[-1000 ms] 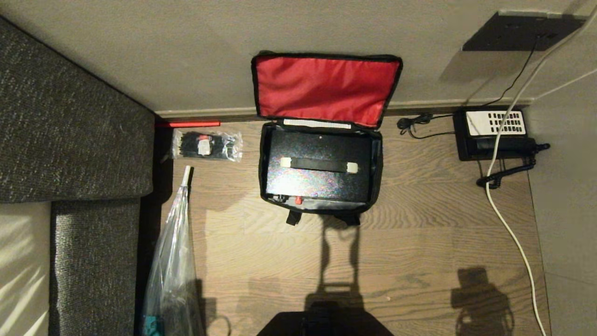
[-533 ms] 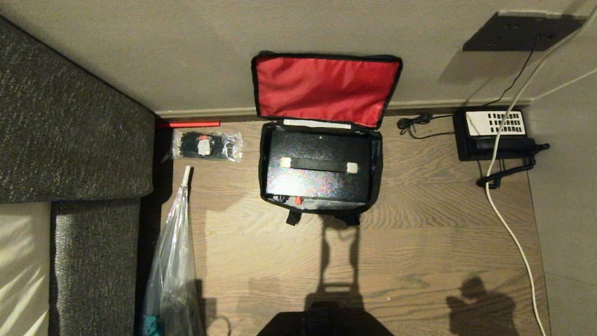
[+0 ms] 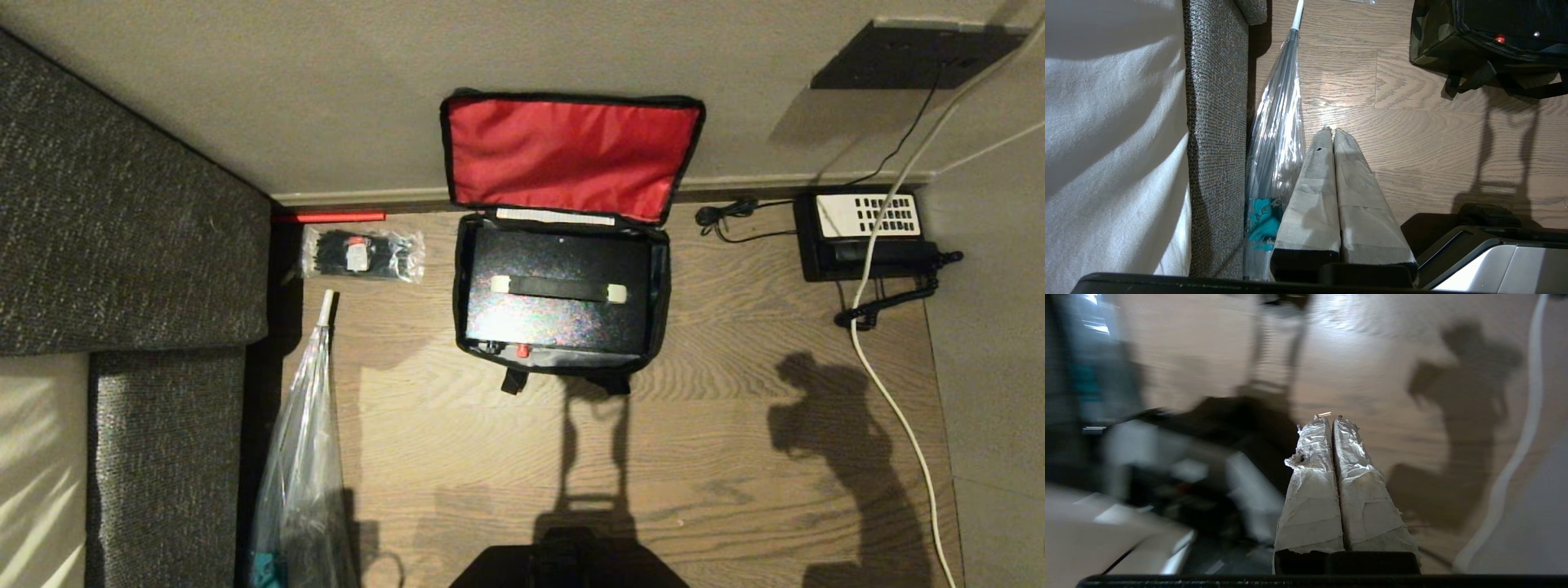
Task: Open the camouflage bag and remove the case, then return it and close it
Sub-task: Grip the handle
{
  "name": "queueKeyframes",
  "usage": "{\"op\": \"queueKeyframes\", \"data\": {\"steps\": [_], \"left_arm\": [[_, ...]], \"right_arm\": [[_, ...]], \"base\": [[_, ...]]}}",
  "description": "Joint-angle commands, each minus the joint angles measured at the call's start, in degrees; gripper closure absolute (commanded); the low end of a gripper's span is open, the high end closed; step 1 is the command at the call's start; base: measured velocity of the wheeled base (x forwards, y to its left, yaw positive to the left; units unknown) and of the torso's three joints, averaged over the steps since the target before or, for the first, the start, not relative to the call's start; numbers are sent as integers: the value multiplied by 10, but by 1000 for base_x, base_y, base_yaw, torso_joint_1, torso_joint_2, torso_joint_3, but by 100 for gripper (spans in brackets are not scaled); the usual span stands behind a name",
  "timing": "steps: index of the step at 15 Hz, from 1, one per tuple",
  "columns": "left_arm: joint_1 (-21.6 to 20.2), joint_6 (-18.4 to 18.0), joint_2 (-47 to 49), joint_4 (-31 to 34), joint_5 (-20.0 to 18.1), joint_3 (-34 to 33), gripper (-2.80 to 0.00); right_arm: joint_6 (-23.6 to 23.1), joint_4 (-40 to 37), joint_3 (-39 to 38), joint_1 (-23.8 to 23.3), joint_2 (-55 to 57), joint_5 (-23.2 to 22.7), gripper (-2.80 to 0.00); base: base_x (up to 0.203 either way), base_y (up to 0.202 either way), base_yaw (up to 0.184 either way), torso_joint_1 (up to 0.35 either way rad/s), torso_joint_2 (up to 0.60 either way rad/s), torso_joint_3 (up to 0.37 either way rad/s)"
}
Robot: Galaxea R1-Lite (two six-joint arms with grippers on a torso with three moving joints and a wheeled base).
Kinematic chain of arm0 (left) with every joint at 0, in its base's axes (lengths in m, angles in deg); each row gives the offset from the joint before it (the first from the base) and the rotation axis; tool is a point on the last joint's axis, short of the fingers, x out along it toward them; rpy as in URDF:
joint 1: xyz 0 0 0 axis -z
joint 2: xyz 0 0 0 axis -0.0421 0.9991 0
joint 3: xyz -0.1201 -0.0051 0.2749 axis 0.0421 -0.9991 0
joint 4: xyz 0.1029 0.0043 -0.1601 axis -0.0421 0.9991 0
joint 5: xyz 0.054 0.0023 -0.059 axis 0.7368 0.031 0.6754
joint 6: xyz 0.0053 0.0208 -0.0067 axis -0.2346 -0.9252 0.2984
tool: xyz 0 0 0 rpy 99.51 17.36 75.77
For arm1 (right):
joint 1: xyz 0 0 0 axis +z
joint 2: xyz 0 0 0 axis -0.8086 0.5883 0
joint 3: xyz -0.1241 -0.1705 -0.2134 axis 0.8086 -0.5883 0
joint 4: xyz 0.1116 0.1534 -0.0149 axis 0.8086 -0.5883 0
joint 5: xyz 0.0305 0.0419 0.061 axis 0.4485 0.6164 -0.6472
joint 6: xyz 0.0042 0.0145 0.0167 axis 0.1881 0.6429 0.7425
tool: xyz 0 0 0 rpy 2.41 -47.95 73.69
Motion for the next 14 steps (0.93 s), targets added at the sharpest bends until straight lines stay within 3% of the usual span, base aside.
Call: {"op": "queueKeyframes", "data": {"steps": [1, 4, 5, 7, 9, 10, 12, 14], "left_arm": [[0, 0, -1, 0, 0, -2, 0], [0, 1, -1, 0, 0, -2, 0], [0, 0, -1, 0, 0, -2, 0], [0, 0, -1, 0, 0, -2, 0], [0, 0, -1, 0, 0, -2, 0], [0, 1, -1, 0, 0, -2, 0], [0, 0, -1, 0, 0, -2, 0], [0, 0, -1, 0, 0, -2, 0]], "right_arm": [[-31, 59, 35, 22, 250, 34, 0], [-56, 133, 89, 75, 418, 70, 0], [-60, 172, 109, 103, 466, 88, -280], [-60, 236, 155, 172, 545, 153, -280], [-65, 290, 212, 241, 602, 272, -280], [-77, 311, 228, 270, 615, 299, -280], [-140, 353, 239, 322, 622, 330, -280], [-245, 429, 206, 356, 621, 364, -280]], "base": [[0, 0, 0, 0, 0, 0], [0, 0, 0, 0, 0, 0], [0, 0, 0, 0, 0, 0], [0, 0, 0, 0, 0, 0], [0, 0, 0, 0, 0, 0], [0, 0, 0, 0, 0, 0], [0, 0, 0, 0, 0, 0], [0, 0, 0, 0, 0, 0]]}}
